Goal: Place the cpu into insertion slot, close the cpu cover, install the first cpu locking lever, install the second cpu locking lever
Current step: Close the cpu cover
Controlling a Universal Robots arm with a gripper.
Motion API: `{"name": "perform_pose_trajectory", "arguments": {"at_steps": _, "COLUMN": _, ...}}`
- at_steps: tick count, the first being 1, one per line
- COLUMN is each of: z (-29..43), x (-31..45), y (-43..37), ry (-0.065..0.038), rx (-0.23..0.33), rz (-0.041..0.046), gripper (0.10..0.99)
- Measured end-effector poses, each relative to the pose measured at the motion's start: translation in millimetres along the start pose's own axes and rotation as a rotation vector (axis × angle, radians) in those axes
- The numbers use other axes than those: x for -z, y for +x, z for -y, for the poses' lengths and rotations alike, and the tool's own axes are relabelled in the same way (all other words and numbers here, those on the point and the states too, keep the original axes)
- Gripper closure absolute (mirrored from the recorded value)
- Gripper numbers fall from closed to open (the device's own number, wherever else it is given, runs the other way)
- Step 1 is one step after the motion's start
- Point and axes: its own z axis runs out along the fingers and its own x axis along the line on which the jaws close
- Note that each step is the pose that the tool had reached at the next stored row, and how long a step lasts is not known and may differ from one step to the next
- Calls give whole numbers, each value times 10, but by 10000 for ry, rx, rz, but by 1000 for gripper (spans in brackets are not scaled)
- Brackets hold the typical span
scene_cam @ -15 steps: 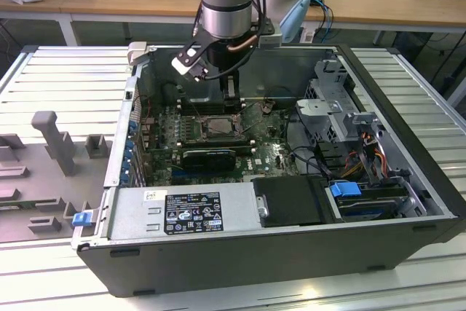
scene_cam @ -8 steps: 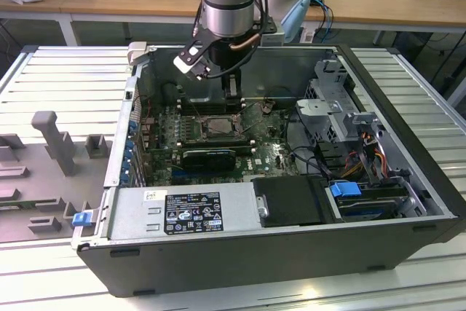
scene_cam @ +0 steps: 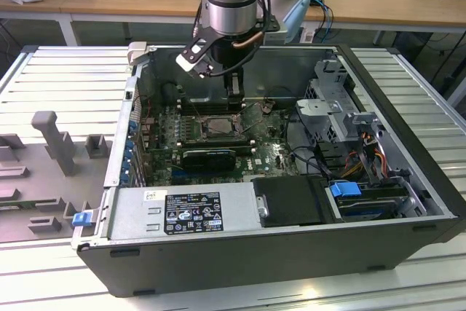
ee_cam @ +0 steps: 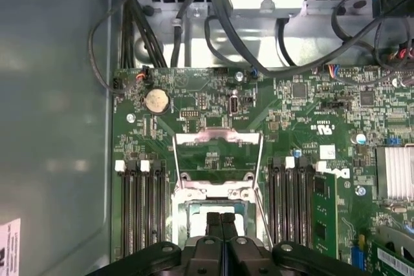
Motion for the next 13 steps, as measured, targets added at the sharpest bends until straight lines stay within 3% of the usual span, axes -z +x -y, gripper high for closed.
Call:
{"name": "perform_pose_trajectory", "arguments": {"at_steps": 4, "z": -77, "x": -6, "y": 1, "ry": 13, "rx": 0, "rz": 1, "gripper": 980}}
{"name": "perform_pose_trajectory", "arguments": {"at_steps": 13, "z": -84, "x": 44, "y": 3, "ry": 14, "rx": -1, "rz": -2, "gripper": 980}}
